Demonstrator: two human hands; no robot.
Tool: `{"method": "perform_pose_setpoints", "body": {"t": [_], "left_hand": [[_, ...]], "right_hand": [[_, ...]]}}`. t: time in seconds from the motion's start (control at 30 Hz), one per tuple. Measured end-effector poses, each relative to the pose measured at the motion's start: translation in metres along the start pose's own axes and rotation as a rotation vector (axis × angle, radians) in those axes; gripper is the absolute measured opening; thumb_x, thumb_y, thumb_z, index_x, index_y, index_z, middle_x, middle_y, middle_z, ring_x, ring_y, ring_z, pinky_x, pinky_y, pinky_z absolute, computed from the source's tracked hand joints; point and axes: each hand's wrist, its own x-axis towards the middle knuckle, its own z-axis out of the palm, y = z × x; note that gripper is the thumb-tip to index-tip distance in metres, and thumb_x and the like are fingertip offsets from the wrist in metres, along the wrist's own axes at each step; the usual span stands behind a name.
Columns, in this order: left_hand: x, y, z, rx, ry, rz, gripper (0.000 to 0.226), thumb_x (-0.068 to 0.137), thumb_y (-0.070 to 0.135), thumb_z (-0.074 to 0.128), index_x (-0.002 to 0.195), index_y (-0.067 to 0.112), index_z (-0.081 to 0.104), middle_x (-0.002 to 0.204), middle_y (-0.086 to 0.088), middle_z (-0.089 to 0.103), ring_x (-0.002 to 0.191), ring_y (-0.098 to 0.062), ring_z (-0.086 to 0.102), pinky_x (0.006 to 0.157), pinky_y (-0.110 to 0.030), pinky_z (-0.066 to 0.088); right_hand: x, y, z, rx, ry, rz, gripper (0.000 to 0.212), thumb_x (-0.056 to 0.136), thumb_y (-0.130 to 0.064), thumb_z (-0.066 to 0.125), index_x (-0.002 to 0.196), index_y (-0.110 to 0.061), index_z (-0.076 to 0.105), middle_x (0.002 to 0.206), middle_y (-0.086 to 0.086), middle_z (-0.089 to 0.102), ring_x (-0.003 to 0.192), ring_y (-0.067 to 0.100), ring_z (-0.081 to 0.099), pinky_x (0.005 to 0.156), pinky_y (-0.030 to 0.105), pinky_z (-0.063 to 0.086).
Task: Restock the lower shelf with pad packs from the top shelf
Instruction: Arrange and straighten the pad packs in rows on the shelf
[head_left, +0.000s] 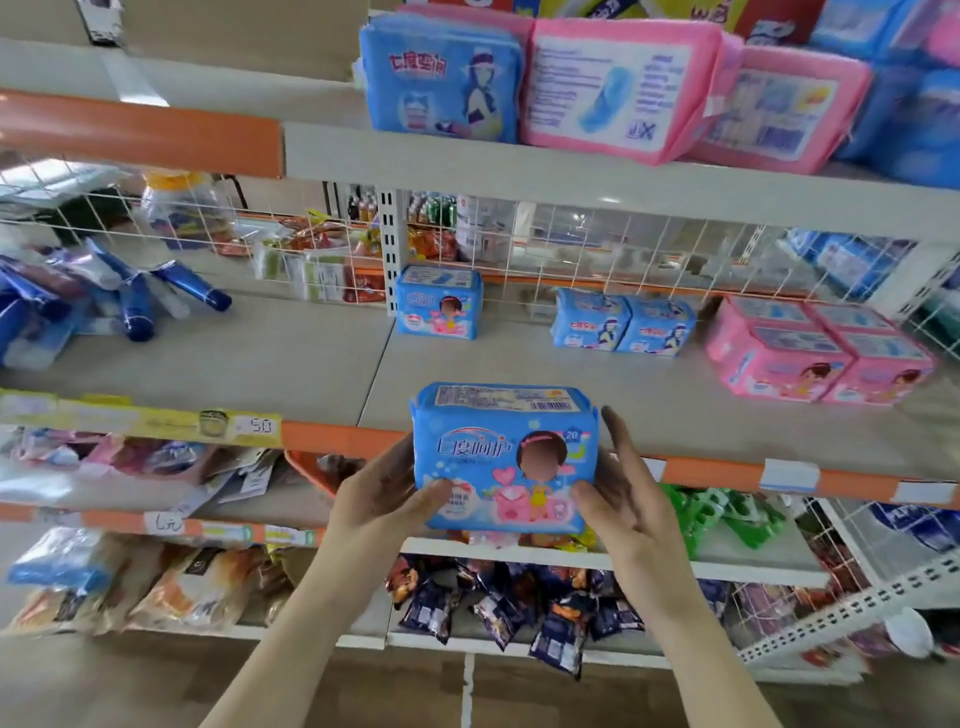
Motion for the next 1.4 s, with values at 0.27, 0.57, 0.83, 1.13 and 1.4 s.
{"method": "perform_pose_setpoints", "body": {"t": [0.27,0.57,0.83,1.13,1.4], "left_hand": [[0.053,-0.007,0.034,0.037,0.042,0.014,0.047,0.079,0.008,0.064,0.126,0.012,0.061,0.110,-0.003,0.076,0.099,-0.016,0.072,0.078,-0.024,0.058],[0.108,-0.011,0.072,0.070,0.145,-0.005,0.051,0.088,-0.009,0.065,0.135,0.007,0.057,0.118,-0.005,0.073,0.111,-0.020,0.068,0.081,-0.023,0.057],[0.146,-0.024,0.069,0.174,0.063,0.078,0.040,0.096,-0.002,0.057,0.134,0.011,0.058,0.132,0.002,0.064,0.119,-0.007,0.062,0.089,-0.019,0.053],[0.207,-0.052,0.030,0.219,-0.053,-0.002,0.023,0.088,0.019,0.060,0.108,0.029,0.063,0.109,0.002,0.033,0.111,-0.009,0.038,0.097,-0.012,0.040],[0.264,-0.063,-0.009,0.219,-0.066,-0.040,0.045,0.098,0.017,0.060,0.140,0.023,0.045,0.108,0.009,0.064,0.094,-0.006,0.065,0.091,-0.039,0.056]], "right_hand": [[0.058,0.014,-0.042,0.033,-0.077,0.012,0.056,0.095,-0.003,0.056,0.139,-0.034,0.045,0.124,-0.021,0.067,0.118,-0.001,0.060,0.087,0.014,0.050],[0.132,0.040,-0.082,0.031,-0.147,0.019,0.062,0.096,0.004,0.056,0.148,-0.026,0.042,0.137,-0.009,0.061,0.128,0.009,0.056,0.096,0.021,0.051],[0.163,0.046,-0.080,0.023,-0.129,0.065,0.055,0.096,0.000,0.057,0.136,-0.038,0.048,0.125,-0.017,0.068,0.118,0.003,0.062,0.087,0.015,0.051],[0.184,0.046,-0.025,-0.168,0.204,0.091,0.033,0.094,-0.010,0.065,0.105,-0.041,0.061,0.091,-0.030,0.071,0.087,-0.008,0.067,0.072,0.009,0.048],[0.200,0.049,0.025,-0.408,0.465,0.147,0.027,0.091,-0.027,0.068,0.114,-0.037,0.059,0.099,-0.017,0.069,0.096,0.006,0.067,0.079,0.021,0.051]]}}
